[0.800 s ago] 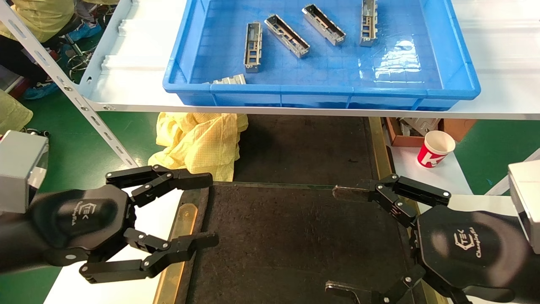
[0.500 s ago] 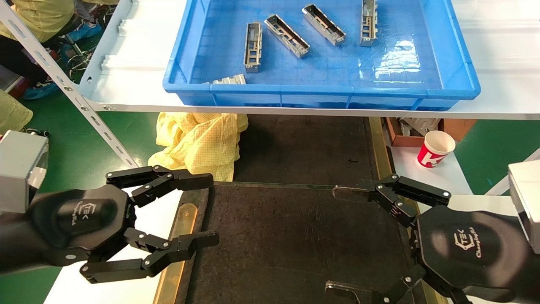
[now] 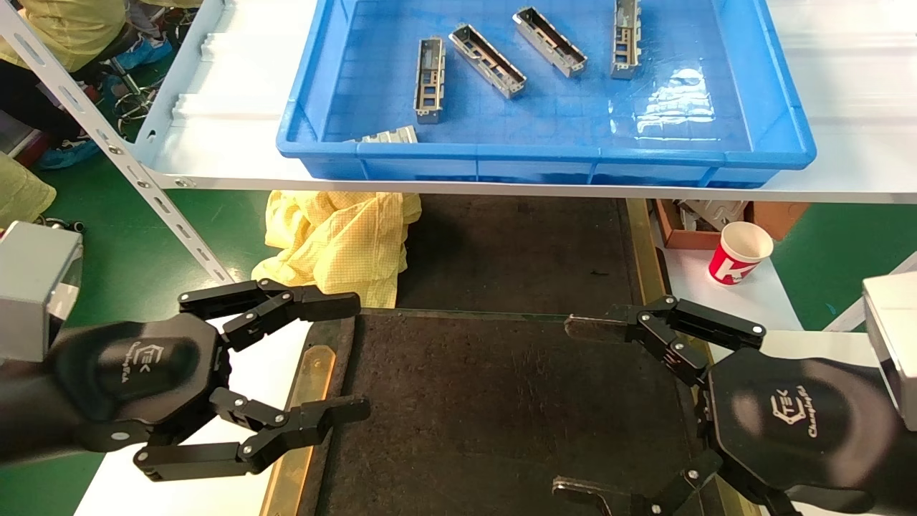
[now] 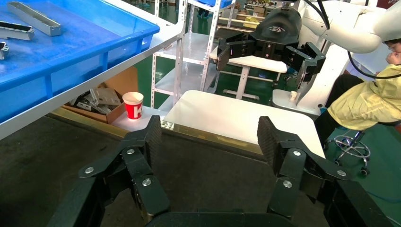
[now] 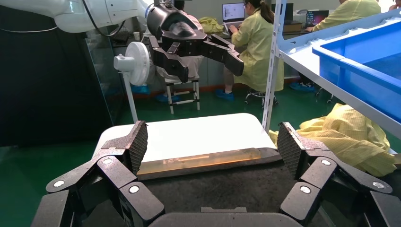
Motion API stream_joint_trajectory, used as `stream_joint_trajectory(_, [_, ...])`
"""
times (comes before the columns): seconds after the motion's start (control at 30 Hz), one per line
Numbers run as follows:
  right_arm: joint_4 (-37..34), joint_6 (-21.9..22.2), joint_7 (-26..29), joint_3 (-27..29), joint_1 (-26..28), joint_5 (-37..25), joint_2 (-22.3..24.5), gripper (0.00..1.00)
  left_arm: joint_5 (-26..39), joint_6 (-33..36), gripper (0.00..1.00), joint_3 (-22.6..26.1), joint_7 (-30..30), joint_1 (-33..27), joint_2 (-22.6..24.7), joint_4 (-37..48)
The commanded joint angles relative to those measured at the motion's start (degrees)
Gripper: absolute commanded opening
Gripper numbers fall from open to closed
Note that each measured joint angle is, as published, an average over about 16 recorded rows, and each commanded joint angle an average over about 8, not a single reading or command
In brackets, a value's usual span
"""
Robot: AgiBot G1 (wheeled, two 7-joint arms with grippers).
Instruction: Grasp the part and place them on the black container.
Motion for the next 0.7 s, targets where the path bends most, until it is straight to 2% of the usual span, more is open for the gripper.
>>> stream_joint_trajectory(0.03, [0.0,0.0,0.0,0.0,0.0,0.0,0.0,1.00,0.0,0.0,0.00,0.0,0.0,0.0,0.0,0.0])
stream_joint_trajectory(0.7, [0.0,0.0,0.0,0.0,0.0,0.0,0.0,1.00,0.0,0.0,0.00,0.0,0.0,0.0,0.0,0.0])
